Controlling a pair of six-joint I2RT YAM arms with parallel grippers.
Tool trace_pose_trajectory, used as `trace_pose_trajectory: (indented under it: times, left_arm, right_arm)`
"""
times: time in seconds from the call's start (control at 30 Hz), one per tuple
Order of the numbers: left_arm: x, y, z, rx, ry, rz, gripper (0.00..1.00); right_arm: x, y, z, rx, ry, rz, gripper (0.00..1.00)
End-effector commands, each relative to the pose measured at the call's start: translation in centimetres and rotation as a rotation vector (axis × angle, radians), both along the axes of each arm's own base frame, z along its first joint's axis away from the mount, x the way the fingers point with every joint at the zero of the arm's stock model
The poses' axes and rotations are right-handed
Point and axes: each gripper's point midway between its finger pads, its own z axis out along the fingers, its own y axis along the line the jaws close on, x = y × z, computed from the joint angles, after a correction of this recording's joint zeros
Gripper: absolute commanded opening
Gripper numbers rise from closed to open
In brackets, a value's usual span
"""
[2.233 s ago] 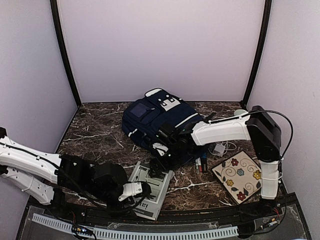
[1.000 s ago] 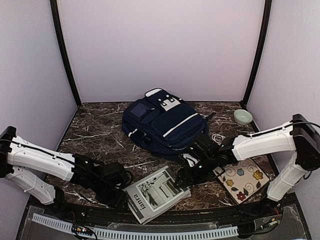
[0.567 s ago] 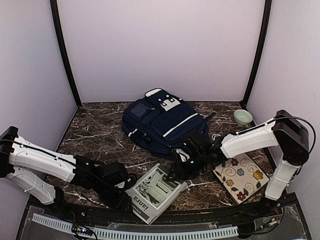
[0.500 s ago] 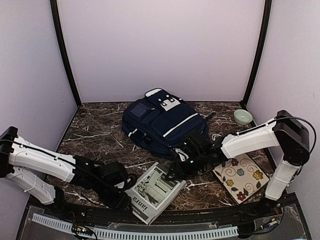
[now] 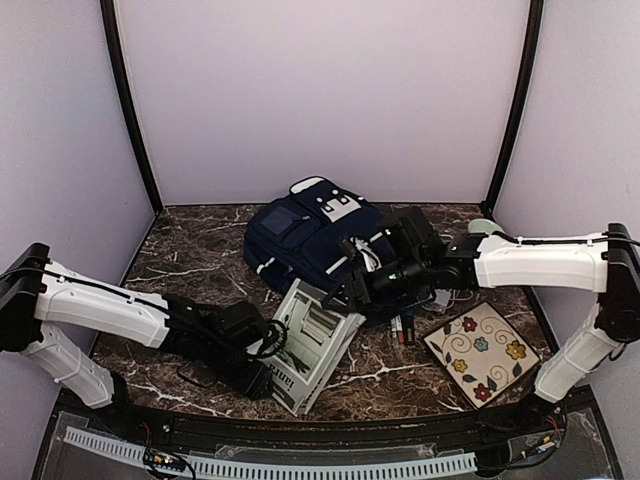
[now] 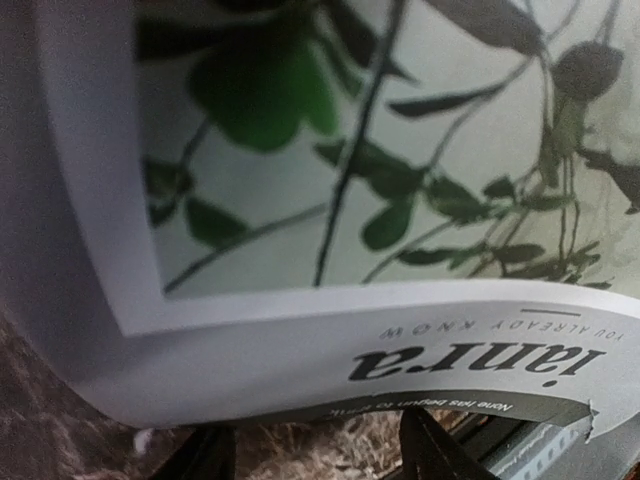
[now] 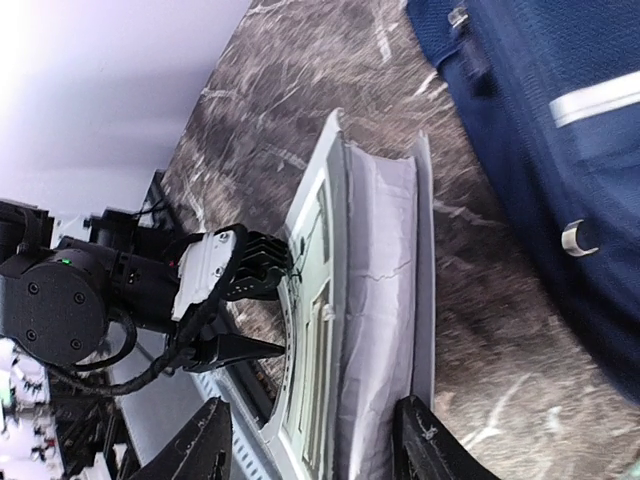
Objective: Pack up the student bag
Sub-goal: Move the book to the student bag.
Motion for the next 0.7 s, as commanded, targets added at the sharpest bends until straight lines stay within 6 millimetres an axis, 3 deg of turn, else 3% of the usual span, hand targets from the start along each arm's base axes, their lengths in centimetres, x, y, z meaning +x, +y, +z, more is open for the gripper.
trace_pose_trajectory:
  times: [0.0, 0.13, 0.27, 0.43, 0.67]
  left_arm:
    - [8.2, -1.8, 1.4, -0.030, -0.239, 0.064, 0.59]
    - [11.4, -1.8, 1.3, -0.017, -0.272, 0.073, 0.59]
    - [12.7, -2.2, 0.4, 0.021, -0.274, 0.052, 0.59]
    - [12.8, -3.0, -1.0, 0.032, -0.234, 0.033, 0.59]
    - [13.1, -3.4, -0.9, 0.035, -0.233, 0.029, 0.59]
  right_arm:
    - [-1.3, -1.5, 1.0, -0.023, 0.041, 0.034, 0.56]
    - [2.2, -6.1, -0.8, -0.172, -0.009, -0.159, 0.58]
    - [3.9, -9.7, -2.2, -0.259, -0.032, -0.251, 0.63]
    - [5.1, -10.9, -3.5, -0.246, -0.024, -0.247, 0.75]
    - [8.5, -12.7, -5.7, -0.383, -0.087, -0.245, 0.83]
